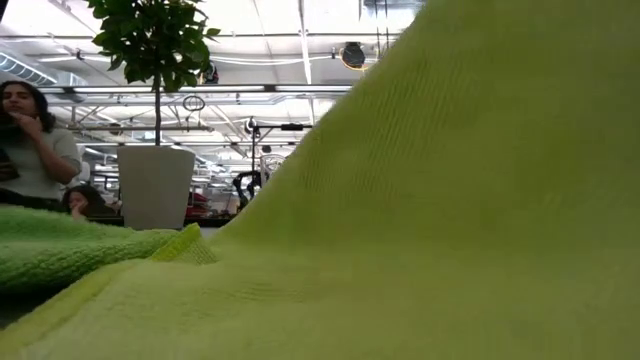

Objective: Fold microfiber towels
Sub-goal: Fold the blue towel

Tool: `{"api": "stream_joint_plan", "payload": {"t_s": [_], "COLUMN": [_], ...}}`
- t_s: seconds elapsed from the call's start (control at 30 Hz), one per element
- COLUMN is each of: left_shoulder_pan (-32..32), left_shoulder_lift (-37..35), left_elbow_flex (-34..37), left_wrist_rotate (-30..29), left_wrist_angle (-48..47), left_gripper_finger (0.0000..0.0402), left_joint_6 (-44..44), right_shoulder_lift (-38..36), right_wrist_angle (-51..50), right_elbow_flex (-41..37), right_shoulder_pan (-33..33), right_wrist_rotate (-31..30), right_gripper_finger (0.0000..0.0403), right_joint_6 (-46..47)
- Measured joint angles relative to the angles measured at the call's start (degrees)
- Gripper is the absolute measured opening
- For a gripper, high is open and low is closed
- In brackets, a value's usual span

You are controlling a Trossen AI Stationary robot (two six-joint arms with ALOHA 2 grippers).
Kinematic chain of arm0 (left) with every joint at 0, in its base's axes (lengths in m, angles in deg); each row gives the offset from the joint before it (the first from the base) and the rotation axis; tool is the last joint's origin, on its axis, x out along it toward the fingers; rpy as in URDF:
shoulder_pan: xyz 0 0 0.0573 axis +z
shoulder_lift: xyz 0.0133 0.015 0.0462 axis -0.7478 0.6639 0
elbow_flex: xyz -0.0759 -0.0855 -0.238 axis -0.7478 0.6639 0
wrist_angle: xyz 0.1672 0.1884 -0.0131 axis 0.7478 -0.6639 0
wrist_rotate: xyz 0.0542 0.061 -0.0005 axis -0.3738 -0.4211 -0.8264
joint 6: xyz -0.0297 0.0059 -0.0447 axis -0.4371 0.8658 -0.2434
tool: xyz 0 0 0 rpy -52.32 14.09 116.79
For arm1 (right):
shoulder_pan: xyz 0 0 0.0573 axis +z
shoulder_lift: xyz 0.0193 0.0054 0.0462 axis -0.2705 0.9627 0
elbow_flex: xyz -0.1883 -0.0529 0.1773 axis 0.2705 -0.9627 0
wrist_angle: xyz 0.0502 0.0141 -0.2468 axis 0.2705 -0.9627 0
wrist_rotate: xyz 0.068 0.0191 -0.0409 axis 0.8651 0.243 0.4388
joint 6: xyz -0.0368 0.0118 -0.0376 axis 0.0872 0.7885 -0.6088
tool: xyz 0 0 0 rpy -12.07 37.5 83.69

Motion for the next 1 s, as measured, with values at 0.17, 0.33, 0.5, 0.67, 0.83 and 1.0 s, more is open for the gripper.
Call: {"api": "stream_joint_plan", "payload": {"t_s": [0.17,0.33,0.5,0.67,0.83,1.0], "left_shoulder_pan": [-0.02,0.01,-0.16,-0.58,-1.15,-2.60], "left_shoulder_lift": [-1.18,-1.23,-0.36,2.97,4.69,4.61], "left_elbow_flex": [-0.02,-0.02,1.22,4.49,7.25,10.71], "left_wrist_rotate": [1.05,2.89,4.43,2.60,-0.88,-4.26], "left_wrist_angle": [-0.39,-0.97,-0.75,5.27,6.27,11.69], "left_gripper_finger": [0.0006,0.0011,0.0028,0.0049,0.0088,0.0138], "left_joint_6": [-0.34,-1.15,-3.11,-4.94,-4.48,-5.97], "right_shoulder_lift": [0.00,0.00,0.00,0.00,0.00,0.00], "right_wrist_angle": [-0.13,-0.20,-0.18,0.00,0.04,-0.11], "right_elbow_flex": [0.00,0.00,0.00,0.00,0.00,0.00], "right_shoulder_pan": [0.00,0.00,0.00,-0.02,-0.02,-0.02], "right_wrist_rotate": [0.08,0.04,0.00,-0.07,-0.10,-0.10], "right_gripper_finger": [0.0000,0.0000,0.0000,0.0000,0.0000,0.0000], "right_joint_6": [-0.04,0.00,0.04,0.54,0.68,0.68]}}
